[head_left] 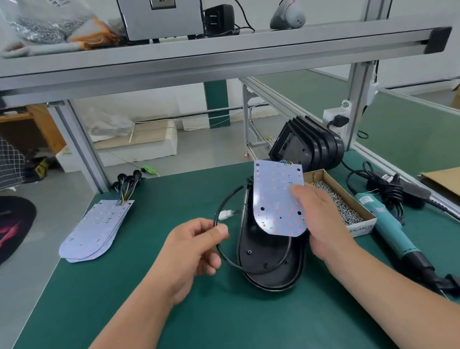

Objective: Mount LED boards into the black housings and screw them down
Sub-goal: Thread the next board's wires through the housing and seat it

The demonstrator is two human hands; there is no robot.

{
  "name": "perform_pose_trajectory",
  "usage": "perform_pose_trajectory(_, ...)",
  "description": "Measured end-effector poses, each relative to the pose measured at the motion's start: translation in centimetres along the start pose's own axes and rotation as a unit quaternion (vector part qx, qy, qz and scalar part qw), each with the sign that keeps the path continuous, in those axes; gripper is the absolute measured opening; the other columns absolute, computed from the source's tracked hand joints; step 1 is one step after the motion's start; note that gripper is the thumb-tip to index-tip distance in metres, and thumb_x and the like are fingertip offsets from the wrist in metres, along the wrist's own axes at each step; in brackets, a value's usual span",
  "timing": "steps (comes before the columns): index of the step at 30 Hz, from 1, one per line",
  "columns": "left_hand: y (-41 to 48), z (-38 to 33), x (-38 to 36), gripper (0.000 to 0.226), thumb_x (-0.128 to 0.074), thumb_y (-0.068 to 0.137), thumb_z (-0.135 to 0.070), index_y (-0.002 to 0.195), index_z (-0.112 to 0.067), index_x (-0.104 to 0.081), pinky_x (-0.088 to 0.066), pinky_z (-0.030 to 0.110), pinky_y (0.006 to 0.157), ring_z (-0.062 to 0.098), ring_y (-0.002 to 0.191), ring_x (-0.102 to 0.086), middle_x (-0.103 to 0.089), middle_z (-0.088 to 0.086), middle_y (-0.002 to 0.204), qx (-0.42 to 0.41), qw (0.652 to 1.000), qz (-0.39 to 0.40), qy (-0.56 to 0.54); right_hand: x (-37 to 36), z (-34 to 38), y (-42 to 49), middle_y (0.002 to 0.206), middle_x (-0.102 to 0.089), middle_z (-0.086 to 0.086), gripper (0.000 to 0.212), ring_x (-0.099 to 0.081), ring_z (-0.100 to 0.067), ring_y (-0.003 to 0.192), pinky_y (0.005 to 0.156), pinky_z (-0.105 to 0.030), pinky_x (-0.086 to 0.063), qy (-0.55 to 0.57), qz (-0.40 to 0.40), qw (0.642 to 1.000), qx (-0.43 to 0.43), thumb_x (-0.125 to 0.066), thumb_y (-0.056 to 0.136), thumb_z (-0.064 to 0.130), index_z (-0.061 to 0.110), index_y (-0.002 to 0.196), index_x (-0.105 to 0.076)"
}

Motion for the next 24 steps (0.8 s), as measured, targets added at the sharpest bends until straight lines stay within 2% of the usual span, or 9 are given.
perform_pose_trajectory(2, 0.0, -0.1, -0.3, 0.033, -0.073, 0.095, -0.034, 0.105, -0.003, -0.071, -0.049, 0.023, 0.046, 0.013, 0.054, -0.056, -0.075, 0.007, 0.095, -0.002, 0.998, 0.023, -0.064, -0.1, -0.5, 0.0, 0.096, -0.074, -0.005, 0.015, -0.069, -0.022, 0.083, 0.072, -0.031, -0.052, 0.019, 0.016, 0.999, -0.036, -0.059, 0.096, 0.021, 0.012, 0.097, -0.071)
perform_pose_trajectory(5, 0.2, 0.1, -0.6, 0.041, -0.060, 0.102, -0.035, 0.110, 0.004, -0.071, -0.055, 0.026, 0.052, 0.017, 0.063, -0.061, -0.075, 0.017, 0.106, -0.001, 0.992, 0.036, -0.120, -0.2, -1.1, -0.2, 0.099, -0.080, -0.008, 0.022, -0.077, -0.020, 0.080, 0.060, -0.025, -0.058, 0.037, 0.035, 0.995, -0.081, -0.056, 0.102, 0.018, 0.009, 0.103, -0.076)
perform_pose_trajectory(9, 0.5, 0.6, -1.1, 0.038, -0.065, 0.102, -0.023, 0.123, 0.008, -0.068, -0.056, 0.032, 0.070, 0.021, 0.079, -0.064, -0.071, 0.012, 0.106, -0.029, 0.990, 0.063, -0.122, -0.9, -1.1, -0.8, 0.088, -0.080, -0.011, 0.028, -0.076, -0.020, 0.069, 0.052, -0.025, -0.056, 0.051, 0.054, 0.992, -0.105, -0.055, 0.103, 0.016, 0.009, 0.089, -0.078)
perform_pose_trajectory(11, 0.6, 1.3, -1.8, 0.024, -0.054, 0.106, -0.007, 0.120, 0.007, -0.068, -0.058, 0.037, 0.075, 0.026, 0.083, -0.065, -0.070, 0.020, 0.106, -0.027, 0.995, 0.069, -0.062, -1.5, -1.3, -1.2, 0.087, -0.080, -0.011, 0.034, -0.077, -0.020, 0.067, 0.051, -0.025, -0.057, 0.064, 0.064, 0.989, -0.118, -0.056, 0.103, 0.016, 0.008, 0.083, -0.082)
perform_pose_trajectory(14, 0.6, 1.8, -2.8, 0.019, -0.048, 0.100, 0.013, 0.108, 0.001, -0.061, -0.056, 0.031, 0.058, 0.022, 0.070, -0.067, -0.071, 0.016, 0.090, -0.053, 0.997, 0.011, 0.050, -2.4, -1.6, -1.7, 0.086, -0.080, -0.011, 0.036, -0.076, -0.021, 0.065, 0.051, -0.026, -0.057, 0.096, 0.075, 0.983, -0.138, -0.058, 0.101, 0.017, 0.009, 0.077, -0.084)
perform_pose_trajectory(16, 0.4, 1.4, -3.2, 0.015, -0.054, 0.097, 0.002, 0.107, -0.008, -0.061, -0.052, 0.028, 0.050, 0.016, 0.059, -0.065, -0.073, 0.001, 0.079, -0.097, 0.989, -0.001, 0.113, -2.5, -1.3, -1.9, 0.087, -0.080, -0.013, 0.035, -0.076, -0.023, 0.065, 0.051, -0.027, -0.058, 0.114, 0.070, 0.980, -0.145, -0.060, 0.100, 0.017, 0.009, 0.077, -0.084)
perform_pose_trajectory(18, 0.2, 1.0, -2.8, 0.011, -0.058, 0.096, -0.013, 0.100, -0.019, -0.065, -0.051, 0.029, 0.047, 0.015, 0.052, -0.063, -0.070, -0.004, 0.070, -0.110, 0.975, -0.012, 0.195, -2.0, -0.9, -1.7, 0.087, -0.080, -0.013, 0.034, -0.076, -0.024, 0.065, 0.052, -0.027, -0.058, 0.132, 0.055, 0.979, -0.144, -0.060, 0.100, 0.018, 0.009, 0.077, -0.084)
perform_pose_trajectory(21, 0.1, 0.0, -0.9, 0.014, -0.059, 0.105, -0.029, 0.092, -0.031, -0.065, -0.051, 0.034, 0.059, 0.017, 0.064, -0.062, -0.065, -0.008, 0.072, -0.117, 0.915, -0.070, 0.379, -0.9, -0.2, -1.5, 0.092, -0.080, -0.015, 0.026, -0.077, -0.026, 0.068, 0.053, -0.028, -0.059, 0.168, 0.028, 0.976, -0.139, -0.060, 0.098, 0.020, 0.005, 0.091, -0.081)
perform_pose_trajectory(24, -0.2, -1.3, 1.6, 0.019, -0.048, 0.107, -0.044, 0.098, -0.029, -0.057, -0.049, 0.035, 0.067, 0.024, 0.084, -0.065, -0.067, -0.007, 0.084, -0.103, 0.793, -0.146, 0.582, 0.1, 0.4, -1.2, 0.095, -0.080, -0.013, 0.031, -0.078, -0.026, 0.071, 0.056, -0.030, -0.060, 0.191, 0.013, 0.975, -0.118, -0.060, 0.098, 0.022, 0.012, 0.082, -0.086)
Point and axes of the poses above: each hand's wrist, its own y-axis towards the middle knuckle, its own x-axis out of the back of the hand, z = x × y, the point moved 5 cm from there along y, towards the middle knuckle
